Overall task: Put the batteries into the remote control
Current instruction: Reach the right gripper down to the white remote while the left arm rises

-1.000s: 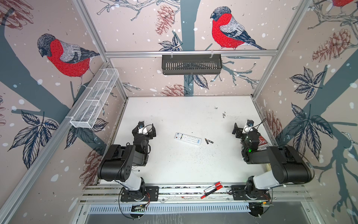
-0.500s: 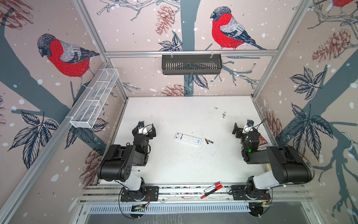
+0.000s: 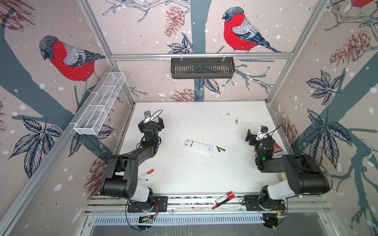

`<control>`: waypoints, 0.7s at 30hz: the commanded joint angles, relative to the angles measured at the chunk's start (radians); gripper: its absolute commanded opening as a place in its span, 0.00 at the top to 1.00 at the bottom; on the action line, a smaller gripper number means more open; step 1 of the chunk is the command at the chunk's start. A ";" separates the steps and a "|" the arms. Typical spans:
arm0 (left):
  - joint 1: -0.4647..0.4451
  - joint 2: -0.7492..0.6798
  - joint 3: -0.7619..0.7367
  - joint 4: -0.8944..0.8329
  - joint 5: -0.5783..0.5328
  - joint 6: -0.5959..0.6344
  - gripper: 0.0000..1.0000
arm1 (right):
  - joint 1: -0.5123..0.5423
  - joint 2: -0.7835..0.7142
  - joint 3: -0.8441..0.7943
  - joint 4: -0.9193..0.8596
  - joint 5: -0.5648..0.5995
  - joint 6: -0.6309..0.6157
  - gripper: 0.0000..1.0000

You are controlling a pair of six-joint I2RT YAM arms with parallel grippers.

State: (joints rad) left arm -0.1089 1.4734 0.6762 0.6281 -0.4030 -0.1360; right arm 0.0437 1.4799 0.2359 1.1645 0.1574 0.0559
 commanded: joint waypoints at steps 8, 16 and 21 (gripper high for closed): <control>-0.070 -0.053 0.167 -0.662 0.094 -0.419 0.02 | 0.202 -0.128 0.236 -0.501 -0.080 -0.134 0.01; -0.094 -0.225 0.046 -0.740 0.305 -0.473 0.02 | 0.438 -0.004 0.479 -0.865 -0.244 -0.199 0.01; -0.094 -0.325 0.047 -0.867 0.401 -0.414 0.02 | 0.520 0.112 0.601 -1.023 -0.343 -0.205 0.00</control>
State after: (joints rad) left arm -0.2016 1.1835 0.7204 -0.1478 -0.0937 -0.5781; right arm 0.5446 1.5478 0.7876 0.2890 -0.1059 -0.1341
